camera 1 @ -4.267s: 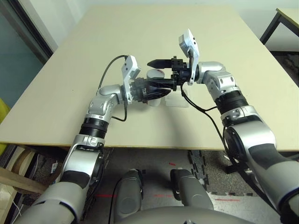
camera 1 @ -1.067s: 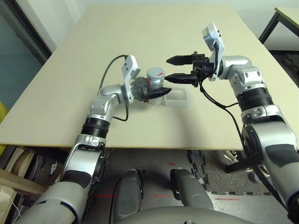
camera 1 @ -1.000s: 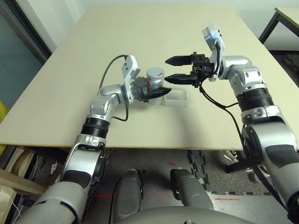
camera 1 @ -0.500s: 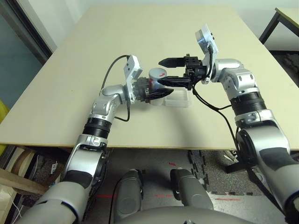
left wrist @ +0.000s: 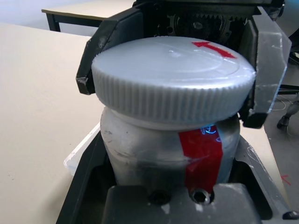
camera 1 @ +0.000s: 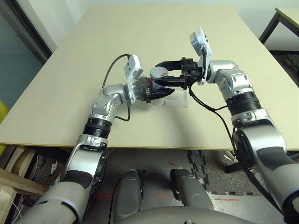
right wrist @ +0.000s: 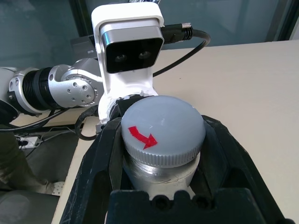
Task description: Pour the medicine from the bottle into the box.
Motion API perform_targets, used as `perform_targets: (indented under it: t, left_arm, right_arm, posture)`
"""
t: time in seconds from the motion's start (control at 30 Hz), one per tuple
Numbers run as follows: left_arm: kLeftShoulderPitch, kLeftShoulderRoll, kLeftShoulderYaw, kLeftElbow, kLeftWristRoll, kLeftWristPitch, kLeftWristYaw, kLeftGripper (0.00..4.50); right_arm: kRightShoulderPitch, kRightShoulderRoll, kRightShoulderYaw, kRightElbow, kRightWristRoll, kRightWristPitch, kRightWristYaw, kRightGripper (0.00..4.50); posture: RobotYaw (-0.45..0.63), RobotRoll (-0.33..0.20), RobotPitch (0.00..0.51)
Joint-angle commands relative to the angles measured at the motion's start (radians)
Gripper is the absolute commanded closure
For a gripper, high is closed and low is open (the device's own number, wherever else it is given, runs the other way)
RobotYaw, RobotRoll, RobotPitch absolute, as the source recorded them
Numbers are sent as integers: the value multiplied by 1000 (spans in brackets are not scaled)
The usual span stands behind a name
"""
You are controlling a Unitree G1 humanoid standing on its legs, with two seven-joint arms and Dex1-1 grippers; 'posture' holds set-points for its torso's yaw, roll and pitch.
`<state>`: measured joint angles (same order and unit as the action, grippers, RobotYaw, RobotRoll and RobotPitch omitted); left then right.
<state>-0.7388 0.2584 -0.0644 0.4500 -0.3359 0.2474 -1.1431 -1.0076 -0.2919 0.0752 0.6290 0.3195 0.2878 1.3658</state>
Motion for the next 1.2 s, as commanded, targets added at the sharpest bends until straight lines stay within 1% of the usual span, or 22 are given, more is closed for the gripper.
perform_targets:
  t: [0.03, 0.13, 0.27, 0.37, 0.5, 0.67, 0.93, 1.07, 1.2]
  left_arm:
    - [-12, 0, -13, -6, 2, -1, -11, 1685]
    - [-11, -1, -12, -1, 3, -3, -10, 1685]
    - [-7, -1, -3, 8, 3, -6, -1, 1685]
    - [-7, 0, 2, 11, 0, -6, 6, 1685]
    - [-6, 8, 16, 16, -1, -10, 17, 1685]
    - [-8, 10, 29, 28, 1, -23, 30, 1685]
    - [-34, 16, 58, 78, 6, -62, 64, 1685]
    - [-47, 24, 72, 109, 8, -85, 78, 1685]
    - [-57, 30, 82, 134, 10, -103, 90, 1685]
  right_arm:
    - [-7, -7, -23, -10, 13, 17, -28, 1932]
    - [-7, -12, -42, -18, 32, 33, -43, 1932]
    - [0, -27, -102, -39, 85, 84, -93, 1932]
    - [7, -41, -129, -55, 101, 108, -130, 1932]
    - [33, -104, -155, -91, 82, 130, -206, 1932]
    - [79, -189, -161, -109, 38, 144, -316, 1932]
    - [185, -320, -179, -189, -41, 174, -491, 1932]
    - [234, -356, -195, -212, -73, 184, -578, 1932]
    - [286, -381, -180, -223, -99, 184, -609, 1932]
  posture:
    - [-176, 0, 98]
    - [-176, 0, 100]
    - [-176, 0, 100]
    - [-176, 0, 101]
    - [-178, 0, 102]
    - [-186, 0, 102]
    - [-197, 0, 101]
    - [-206, 0, 98]
    - [-212, 0, 99]
